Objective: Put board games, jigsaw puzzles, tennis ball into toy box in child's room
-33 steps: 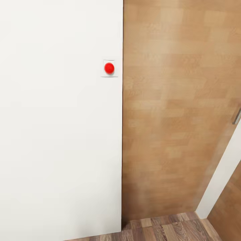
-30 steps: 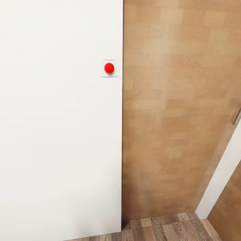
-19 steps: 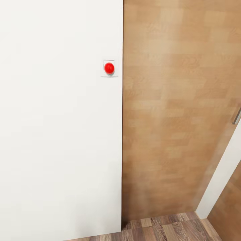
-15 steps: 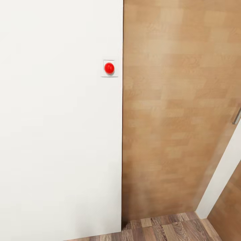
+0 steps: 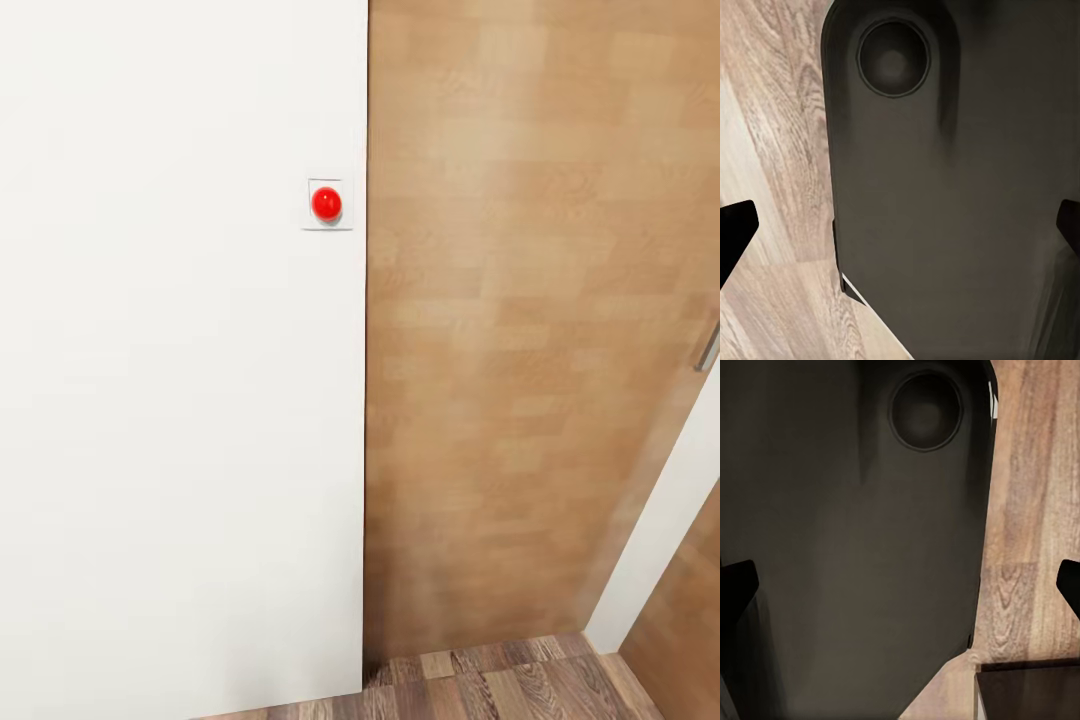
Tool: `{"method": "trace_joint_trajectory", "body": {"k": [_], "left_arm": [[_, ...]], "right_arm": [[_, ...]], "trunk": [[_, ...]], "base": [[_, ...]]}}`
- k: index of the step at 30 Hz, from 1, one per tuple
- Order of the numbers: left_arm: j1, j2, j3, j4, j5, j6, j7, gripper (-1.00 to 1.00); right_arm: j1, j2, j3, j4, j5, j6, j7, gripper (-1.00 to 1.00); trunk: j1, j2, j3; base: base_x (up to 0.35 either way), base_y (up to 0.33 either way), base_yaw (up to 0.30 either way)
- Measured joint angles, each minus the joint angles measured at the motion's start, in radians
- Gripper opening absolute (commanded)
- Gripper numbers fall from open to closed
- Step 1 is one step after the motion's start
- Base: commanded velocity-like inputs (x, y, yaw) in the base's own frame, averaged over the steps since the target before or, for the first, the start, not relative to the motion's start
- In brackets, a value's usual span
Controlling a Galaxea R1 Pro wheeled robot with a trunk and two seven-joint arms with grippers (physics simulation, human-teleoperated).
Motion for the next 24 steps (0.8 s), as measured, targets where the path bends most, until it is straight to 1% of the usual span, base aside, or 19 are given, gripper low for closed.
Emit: {"method": "trace_joint_trajectory", "body": {"k": [4,8,11,15,24], "left_arm": [[0.000,0.000,0.000,0.000,0.000,0.000,0.000,1.00],[0.013,0.022,0.000,-0.002,0.003,0.000,0.000,1.00],[0.018,0.030,0.000,-0.002,0.003,0.000,0.000,1.00],[0.020,0.034,0.000,-0.002,0.006,0.000,0.000,1.00],[0.021,0.034,0.001,-0.003,0.010,0.002,0.000,1.00]], "right_arm": [[0.000,0.000,0.000,0.000,0.000,0.000,0.000,1.00],[-0.023,0.001,-0.003,-0.019,-0.005,0.003,0.000,1.00],[-0.040,0.000,-0.005,-0.030,-0.007,0.008,-0.002,1.00],[-0.062,-0.001,-0.006,-0.036,-0.008,0.012,-0.002,1.00],[-0.070,-0.002,-0.006,-0.042,-0.003,0.014,-0.001,1.00]], "trunk": [[0.000,0.000,0.000],[0.000,0.000,0.000],[0.000,0.000,0.000],[0.000,0.000,0.000],[0.000,0.000,0.000]], "base": [[0.000,0.000,0.019],[0.000,0.000,0.156],[0.000,0.000,0.231],[0.000,0.000,0.262],[0.000,0.000,0.288]]}}
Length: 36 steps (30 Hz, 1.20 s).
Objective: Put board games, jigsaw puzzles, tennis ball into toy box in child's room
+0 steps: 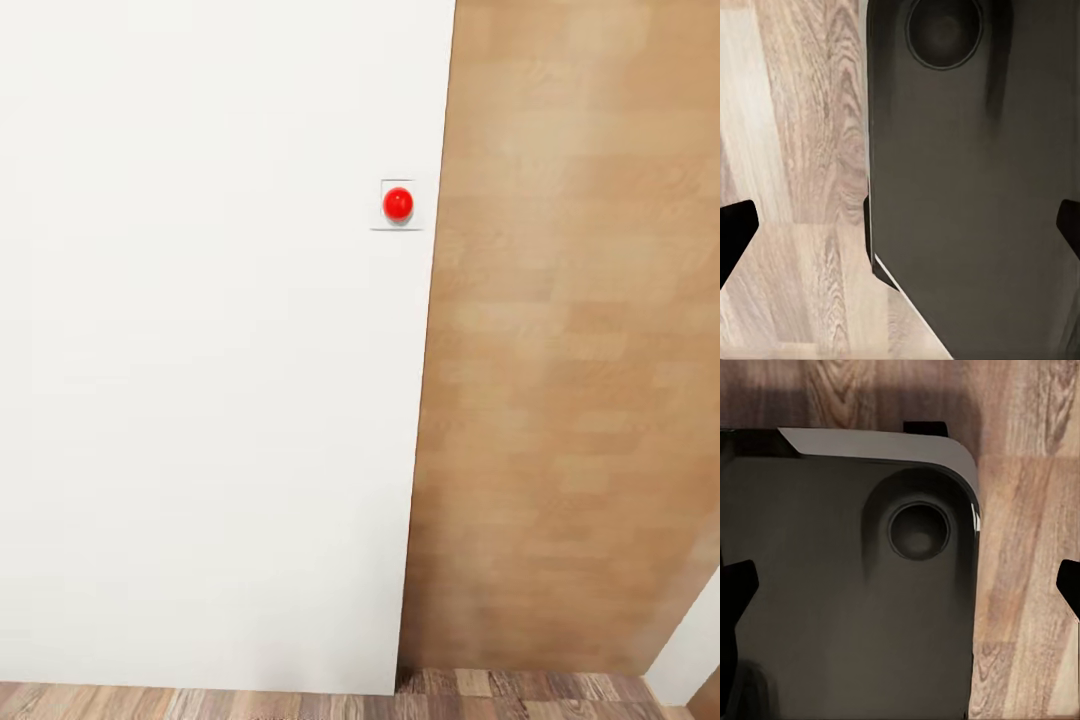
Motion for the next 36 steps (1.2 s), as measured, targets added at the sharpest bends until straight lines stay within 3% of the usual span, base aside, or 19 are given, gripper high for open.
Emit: {"method": "trace_joint_trajectory", "body": {"k": [36], "left_arm": [[-0.001,-0.002,0.002,0.000,0.002,0.001,0.000,1.00]], "right_arm": [[-0.005,0.001,0.003,-0.005,0.002,-0.012,-0.006,1.00]], "trunk": [[0.000,0.000,0.000]], "base": [[0.000,0.000,0.299]]}}
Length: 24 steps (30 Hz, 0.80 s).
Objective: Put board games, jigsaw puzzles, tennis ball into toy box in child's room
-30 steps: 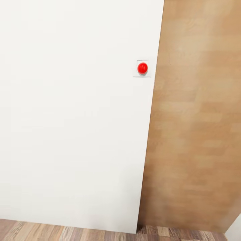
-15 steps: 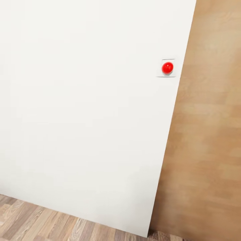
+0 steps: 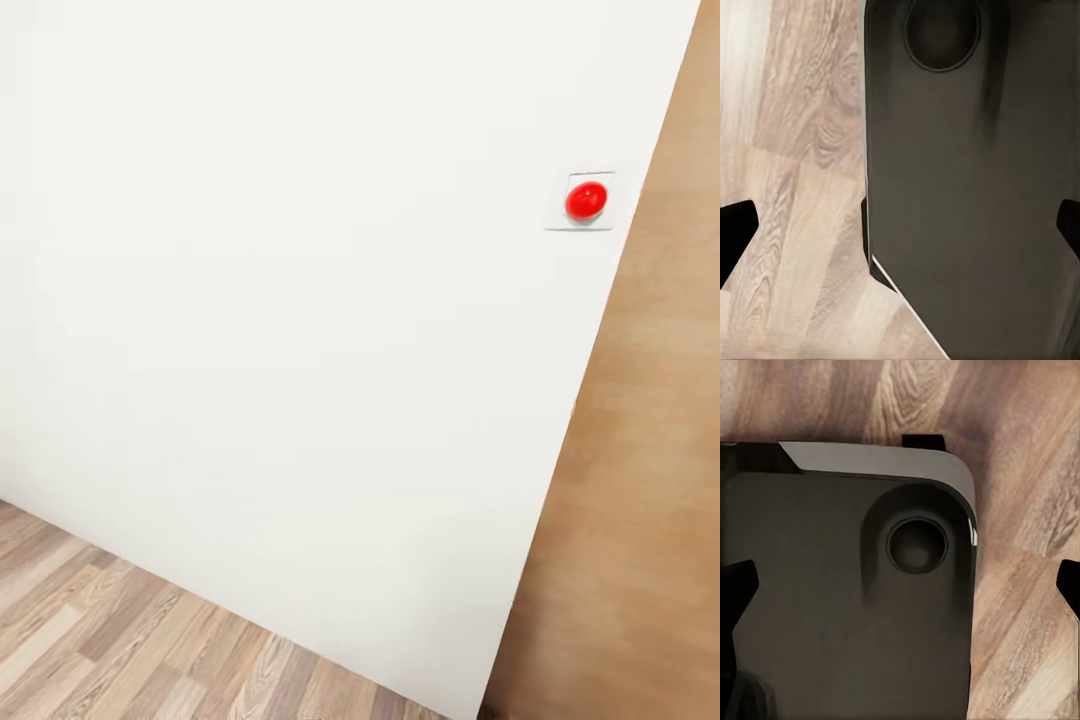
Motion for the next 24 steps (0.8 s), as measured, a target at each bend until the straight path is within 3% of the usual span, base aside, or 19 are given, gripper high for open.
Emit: {"method": "trace_joint_trajectory", "body": {"k": [24], "left_arm": [[-0.010,-0.009,-0.001,-0.017,0.000,-0.003,0.000,1.00]], "right_arm": [[0.000,-0.005,0.001,-0.014,0.000,-0.055,0.000,1.00]], "trunk": [[0.000,0.000,0.000]], "base": [[0.000,0.000,0.300]]}}
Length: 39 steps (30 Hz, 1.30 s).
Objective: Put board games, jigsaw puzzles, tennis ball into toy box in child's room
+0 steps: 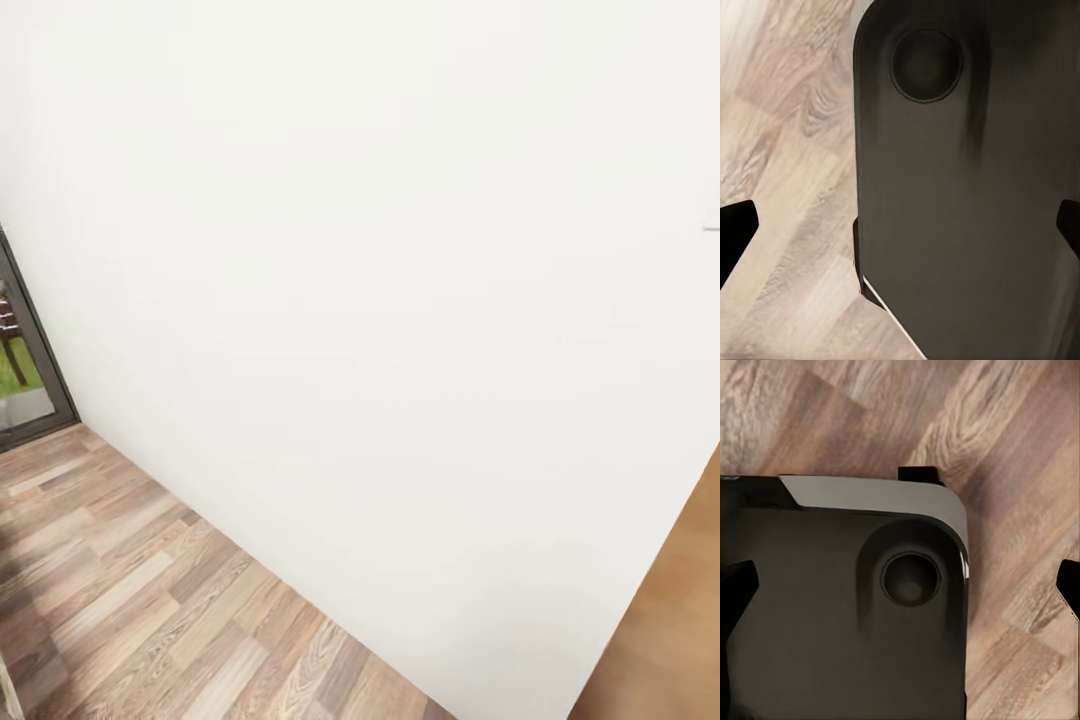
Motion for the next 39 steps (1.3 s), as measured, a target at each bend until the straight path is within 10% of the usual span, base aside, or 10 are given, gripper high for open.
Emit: {"method": "trace_joint_trajectory", "body": {"k": [39], "left_arm": [[-0.023,-0.009,0.000,-0.005,0.000,-0.021,-0.001,1.00]], "right_arm": [[-0.003,-0.019,-0.001,-0.004,-0.001,-0.008,-0.001,1.00]], "trunk": [[0.000,0.000,0.000]], "base": [[0.000,0.000,0.300]]}}
